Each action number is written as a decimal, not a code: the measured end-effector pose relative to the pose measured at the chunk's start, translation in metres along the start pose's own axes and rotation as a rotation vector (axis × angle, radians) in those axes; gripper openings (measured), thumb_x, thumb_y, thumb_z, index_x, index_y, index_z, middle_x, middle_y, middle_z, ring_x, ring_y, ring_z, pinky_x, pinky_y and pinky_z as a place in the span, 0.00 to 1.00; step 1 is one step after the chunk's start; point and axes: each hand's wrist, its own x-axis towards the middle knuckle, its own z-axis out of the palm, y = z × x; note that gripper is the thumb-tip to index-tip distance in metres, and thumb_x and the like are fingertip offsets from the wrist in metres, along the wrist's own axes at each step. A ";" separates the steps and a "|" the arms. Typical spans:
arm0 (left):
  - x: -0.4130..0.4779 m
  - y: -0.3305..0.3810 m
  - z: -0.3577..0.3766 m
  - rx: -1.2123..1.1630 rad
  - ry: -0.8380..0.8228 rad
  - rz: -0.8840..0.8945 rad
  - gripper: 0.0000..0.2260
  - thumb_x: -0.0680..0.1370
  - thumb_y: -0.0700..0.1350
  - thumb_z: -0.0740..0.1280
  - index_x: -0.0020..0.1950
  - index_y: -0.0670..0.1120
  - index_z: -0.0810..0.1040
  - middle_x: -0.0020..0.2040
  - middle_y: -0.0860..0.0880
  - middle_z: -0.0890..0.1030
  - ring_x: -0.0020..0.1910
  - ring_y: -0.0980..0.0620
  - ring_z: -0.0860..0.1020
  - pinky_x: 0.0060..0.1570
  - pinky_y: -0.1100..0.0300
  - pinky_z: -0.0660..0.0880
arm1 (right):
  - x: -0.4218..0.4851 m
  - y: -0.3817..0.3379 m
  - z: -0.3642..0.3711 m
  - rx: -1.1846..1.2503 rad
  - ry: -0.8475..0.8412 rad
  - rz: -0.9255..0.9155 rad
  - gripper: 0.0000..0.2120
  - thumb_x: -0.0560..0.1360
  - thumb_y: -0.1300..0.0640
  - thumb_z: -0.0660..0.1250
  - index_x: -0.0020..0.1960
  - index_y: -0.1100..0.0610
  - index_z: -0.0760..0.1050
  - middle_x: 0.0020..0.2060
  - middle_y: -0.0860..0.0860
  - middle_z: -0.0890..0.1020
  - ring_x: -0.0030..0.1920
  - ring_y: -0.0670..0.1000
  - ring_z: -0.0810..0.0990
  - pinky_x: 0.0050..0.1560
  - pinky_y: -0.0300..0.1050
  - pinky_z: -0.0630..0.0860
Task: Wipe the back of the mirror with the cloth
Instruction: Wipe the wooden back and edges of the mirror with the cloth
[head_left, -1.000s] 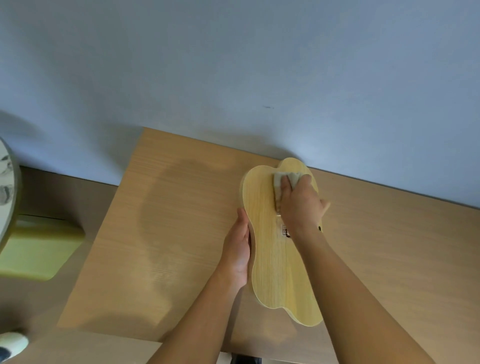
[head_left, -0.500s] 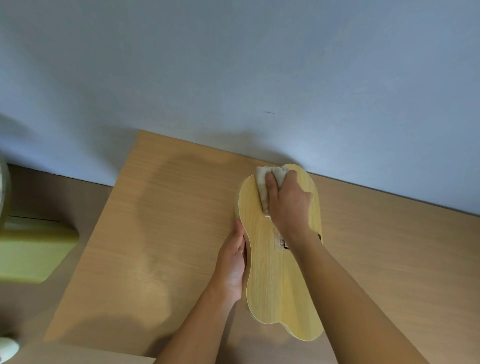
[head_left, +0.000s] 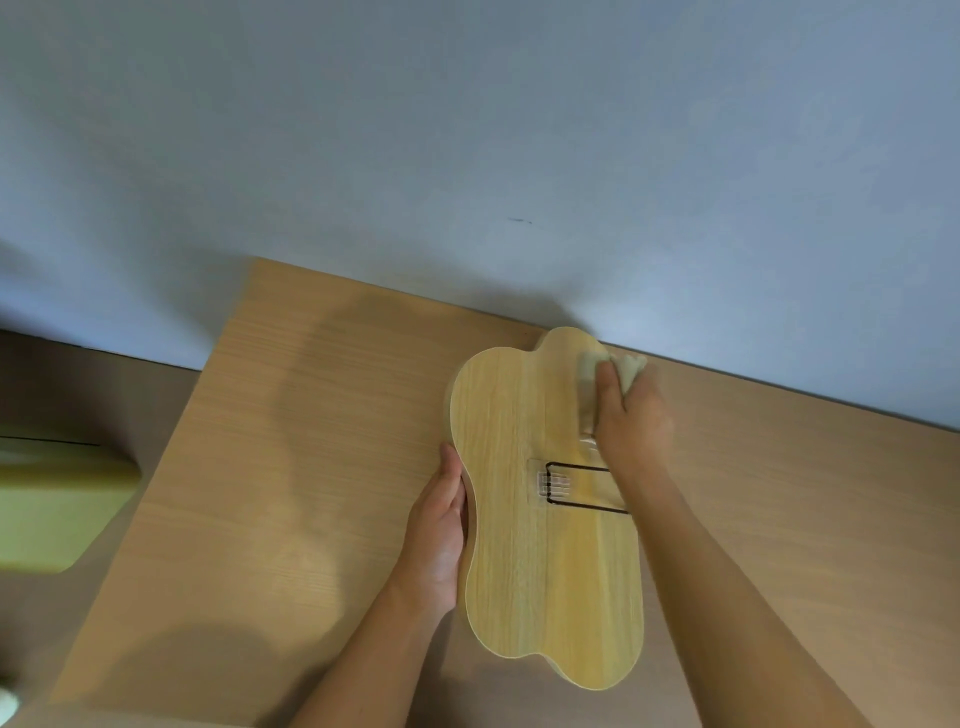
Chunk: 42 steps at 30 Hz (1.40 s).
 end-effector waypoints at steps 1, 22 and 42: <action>0.000 0.000 0.001 0.004 0.001 0.004 0.23 0.73 0.69 0.65 0.60 0.60 0.87 0.62 0.55 0.89 0.63 0.50 0.86 0.61 0.49 0.80 | -0.010 -0.013 0.003 0.036 -0.009 -0.054 0.20 0.82 0.37 0.57 0.51 0.54 0.69 0.36 0.50 0.80 0.39 0.60 0.82 0.45 0.57 0.79; -0.009 0.008 0.007 0.059 0.020 -0.021 0.29 0.66 0.71 0.69 0.63 0.58 0.84 0.61 0.56 0.89 0.61 0.52 0.86 0.60 0.50 0.78 | 0.034 0.068 -0.001 -0.250 0.106 0.181 0.21 0.84 0.40 0.53 0.58 0.59 0.68 0.41 0.58 0.84 0.47 0.62 0.84 0.60 0.58 0.64; -0.010 0.010 0.009 0.015 0.018 -0.020 0.36 0.67 0.68 0.70 0.72 0.54 0.80 0.69 0.53 0.86 0.73 0.48 0.78 0.78 0.41 0.69 | 0.081 0.066 0.010 -0.401 0.027 0.230 0.16 0.84 0.42 0.53 0.51 0.55 0.64 0.48 0.60 0.85 0.43 0.59 0.79 0.56 0.56 0.63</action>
